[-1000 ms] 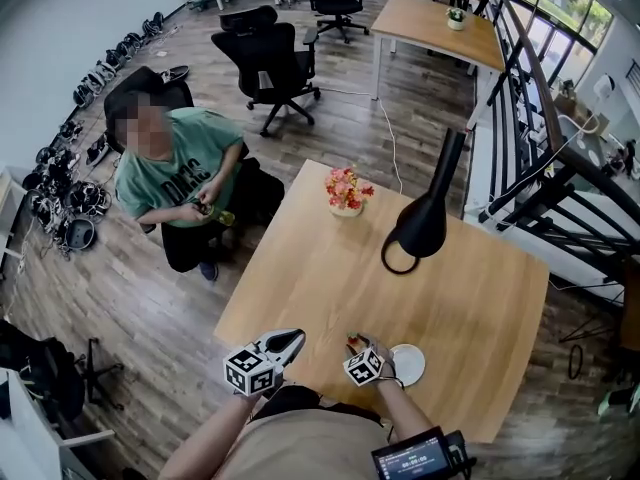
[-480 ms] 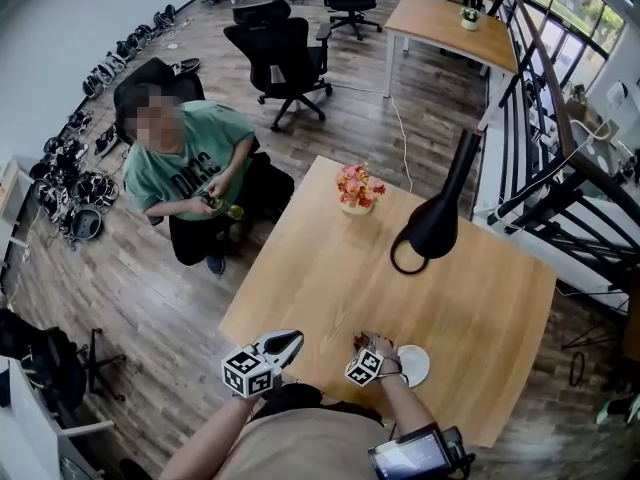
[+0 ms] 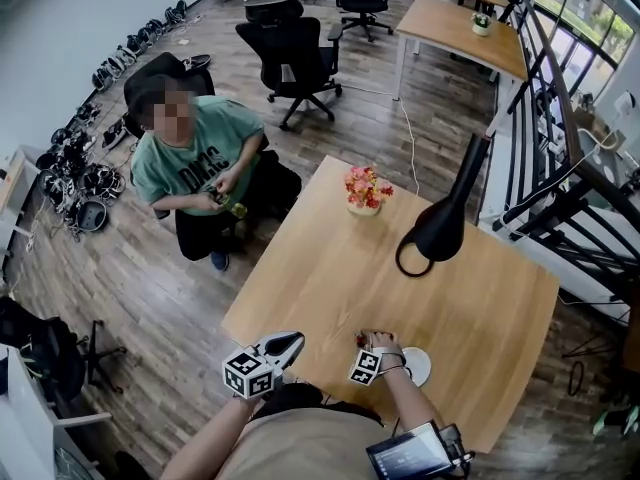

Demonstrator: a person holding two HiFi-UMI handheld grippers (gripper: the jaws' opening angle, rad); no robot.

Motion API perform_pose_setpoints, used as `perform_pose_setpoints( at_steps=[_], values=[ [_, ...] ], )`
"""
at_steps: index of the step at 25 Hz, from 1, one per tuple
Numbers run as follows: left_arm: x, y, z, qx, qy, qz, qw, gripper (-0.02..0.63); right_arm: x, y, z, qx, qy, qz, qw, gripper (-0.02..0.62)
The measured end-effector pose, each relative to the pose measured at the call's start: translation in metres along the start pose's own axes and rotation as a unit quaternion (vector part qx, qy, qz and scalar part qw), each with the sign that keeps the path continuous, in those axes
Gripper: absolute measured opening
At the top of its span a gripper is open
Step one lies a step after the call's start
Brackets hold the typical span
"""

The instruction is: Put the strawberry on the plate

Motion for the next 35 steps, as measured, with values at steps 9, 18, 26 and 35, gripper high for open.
perform_pose_setpoints(
  at_steps=[9, 18, 26, 35],
  values=[
    [-0.002, -0.008, 0.002, 0.01, -0.008, -0.002, 0.9999, 0.006, 0.0, -0.001, 0.002, 0.024, 0.06, -0.004, 0.998, 0.152],
    [0.002, -0.005, -0.004, 0.003, -0.004, -0.001, 1.0, 0.006, -0.001, -0.02, 0.0, 0.013, 0.141, -0.021, 0.99, 0.152],
    [-0.001, -0.001, -0.007, -0.006, 0.0, 0.004, 1.0, 0.006, 0.008, -0.04, -0.007, 0.007, 0.186, -0.053, 0.981, 0.152],
    [0.0, 0.006, -0.016, -0.016, 0.005, 0.006, 0.9998, 0.005, 0.026, -0.081, -0.018, 0.0, 0.246, -0.114, 0.963, 0.152]
  ],
)
Point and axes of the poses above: the fingertips, and each gripper's own axes: y forward along the fingers, z to its left, x out of its top, the point moved 6 cm from there along -y, backward along the fingers, and after that the axes turned 2 degrees about y, right-handed, at the moved point
